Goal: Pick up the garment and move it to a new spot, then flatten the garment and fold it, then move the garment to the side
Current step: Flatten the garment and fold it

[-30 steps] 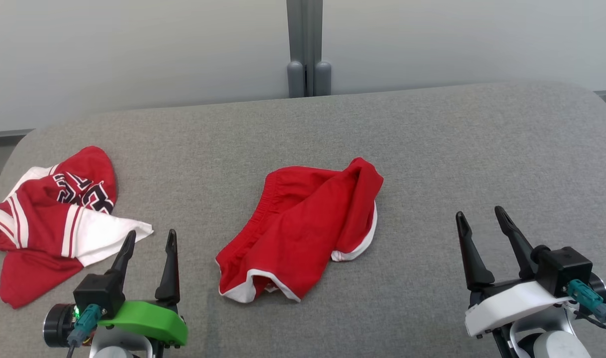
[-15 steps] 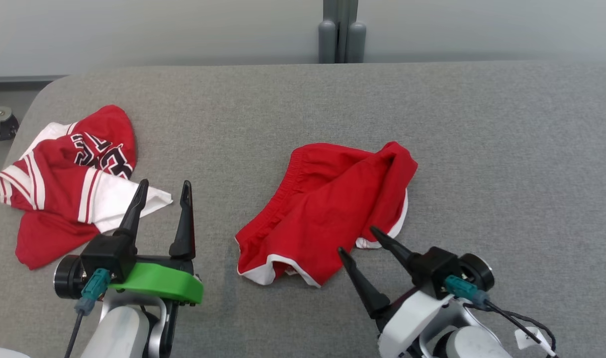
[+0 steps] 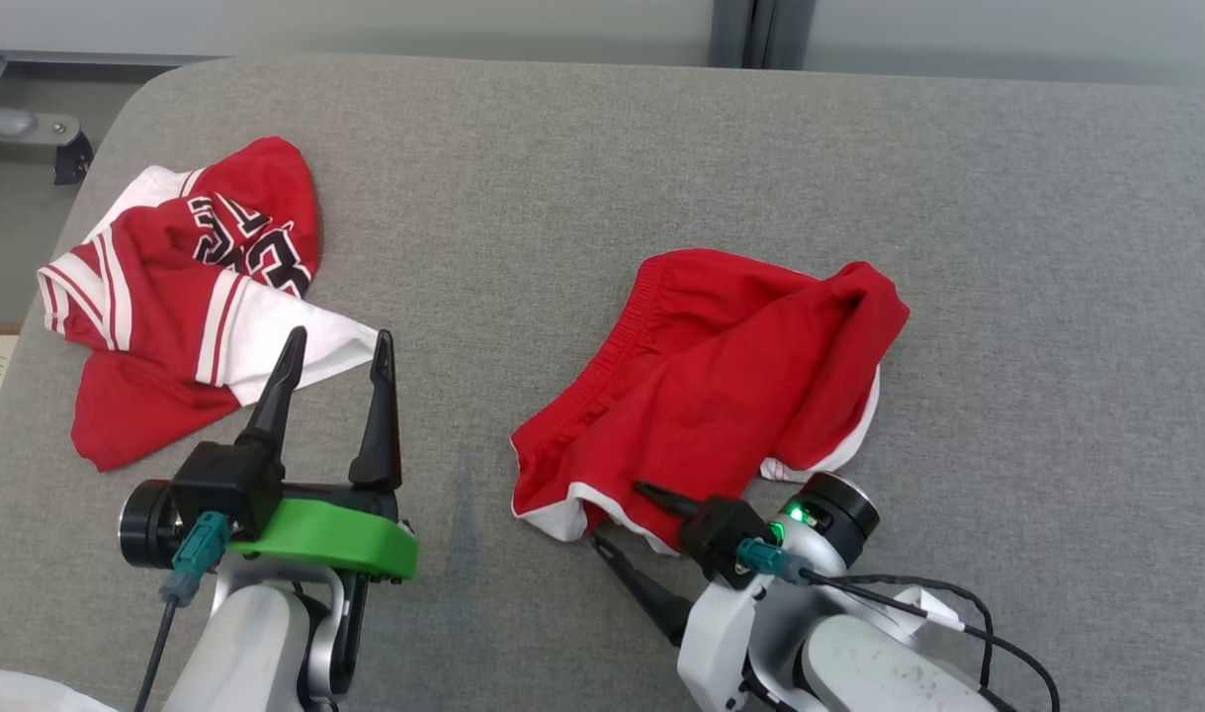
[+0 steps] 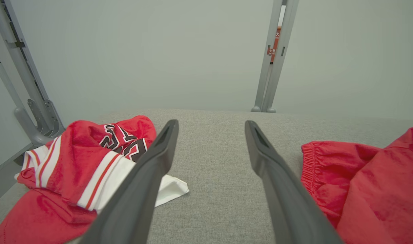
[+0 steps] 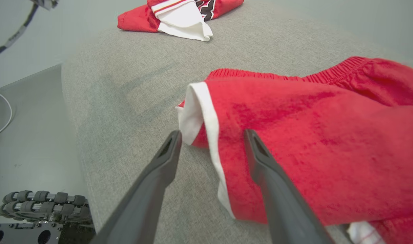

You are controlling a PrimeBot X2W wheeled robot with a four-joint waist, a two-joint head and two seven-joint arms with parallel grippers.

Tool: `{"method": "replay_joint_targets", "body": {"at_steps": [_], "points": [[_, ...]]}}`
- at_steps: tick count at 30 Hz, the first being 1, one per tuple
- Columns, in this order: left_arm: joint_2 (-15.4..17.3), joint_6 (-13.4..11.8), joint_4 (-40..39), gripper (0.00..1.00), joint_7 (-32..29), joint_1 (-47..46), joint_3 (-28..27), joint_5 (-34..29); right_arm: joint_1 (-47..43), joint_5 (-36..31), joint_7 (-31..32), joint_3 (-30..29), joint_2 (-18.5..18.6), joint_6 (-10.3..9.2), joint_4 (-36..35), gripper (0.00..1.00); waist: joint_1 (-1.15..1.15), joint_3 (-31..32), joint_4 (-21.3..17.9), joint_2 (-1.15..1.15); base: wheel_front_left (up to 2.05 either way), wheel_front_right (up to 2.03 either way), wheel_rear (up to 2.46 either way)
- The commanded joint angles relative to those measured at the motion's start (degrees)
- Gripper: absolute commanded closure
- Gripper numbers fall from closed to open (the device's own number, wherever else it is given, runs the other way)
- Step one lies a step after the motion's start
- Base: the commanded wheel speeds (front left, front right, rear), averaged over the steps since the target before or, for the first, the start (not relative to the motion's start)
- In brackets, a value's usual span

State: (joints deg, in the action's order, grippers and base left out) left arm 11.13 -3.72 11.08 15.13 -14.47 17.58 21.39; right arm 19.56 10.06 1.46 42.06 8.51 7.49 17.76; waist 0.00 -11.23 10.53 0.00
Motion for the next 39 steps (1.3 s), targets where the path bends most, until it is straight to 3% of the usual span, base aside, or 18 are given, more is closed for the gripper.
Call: {"method": "replay_joint_targets", "body": {"at_steps": [1,9,17,24,29,30,31,32,39], "points": [[-0.4,0.3,0.0,0.00,0.0,-0.9,-0.3,-0.2,1.3,-0.2,0.0,0.2,-0.1,0.01,0.6,1.00,0.00,-0.1,0.0,0.00,0.00,0.00,0.00],[-0.8,0.8,0.2,0.00,0.0,0.2,-1.7,-1.4,3.5,2.4,-5.8,-4.9,-2.3,0.01,-1.1,1.00,0.00,0.3,-1.3,0.00,0.00,0.00,0.00],[-0.5,1.4,0.5,0.00,0.0,0.1,-2.1,-2.3,-0.4,4.5,-9.8,-25.0,-4.4,0.01,-4.1,1.00,0.00,0.0,-4.1,0.00,0.00,0.00,0.00],[-0.3,1.7,1.0,0.00,0.0,-0.3,-1.8,-2.6,-7.3,6.6,-10.9,-43.3,-5.4,0.01,-2.5,1.00,0.00,-0.6,-5.7,0.00,0.00,0.00,0.00],[0.0,1.6,1.0,0.00,0.0,-0.6,-1.7,-2.5,-10.5,10.8,-12.3,-47.7,-5.6,0.01,0.2,1.00,0.00,-1.0,-6.4,0.00,0.00,0.00,0.00],[0.1,1.6,1.0,0.00,0.0,-0.6,-1.8,-2.5,-10.9,10.7,-12.6,-47.7,-5.5,0.01,0.4,0.46,0.00,-1.1,-6.5,0.00,0.00,0.00,0.00],[0.1,1.5,1.0,0.00,0.0,-0.6,-1.8,-2.4,-11.0,10.5,-13.1,-47.5,-5.5,0.01,0.3,0.46,0.00,-1.1,-6.7,0.00,0.00,0.00,0.00],[0.1,1.4,1.0,0.00,0.0,-0.6,-1.8,-2.4,-11.2,9.9,-13.6,-47.3,-5.5,0.01,-0.3,0.00,0.00,-1.0,-6.8,0.00,0.00,0.00,0.00],[0.2,0.8,0.6,0.00,0.0,0.6,-2.2,-2.0,-12.9,2.4,-15.4,-44.9,-5.4,0.01,-8.9,0.00,0.00,0.2,-7.2,0.00,0.00,0.00,0.00]]}}
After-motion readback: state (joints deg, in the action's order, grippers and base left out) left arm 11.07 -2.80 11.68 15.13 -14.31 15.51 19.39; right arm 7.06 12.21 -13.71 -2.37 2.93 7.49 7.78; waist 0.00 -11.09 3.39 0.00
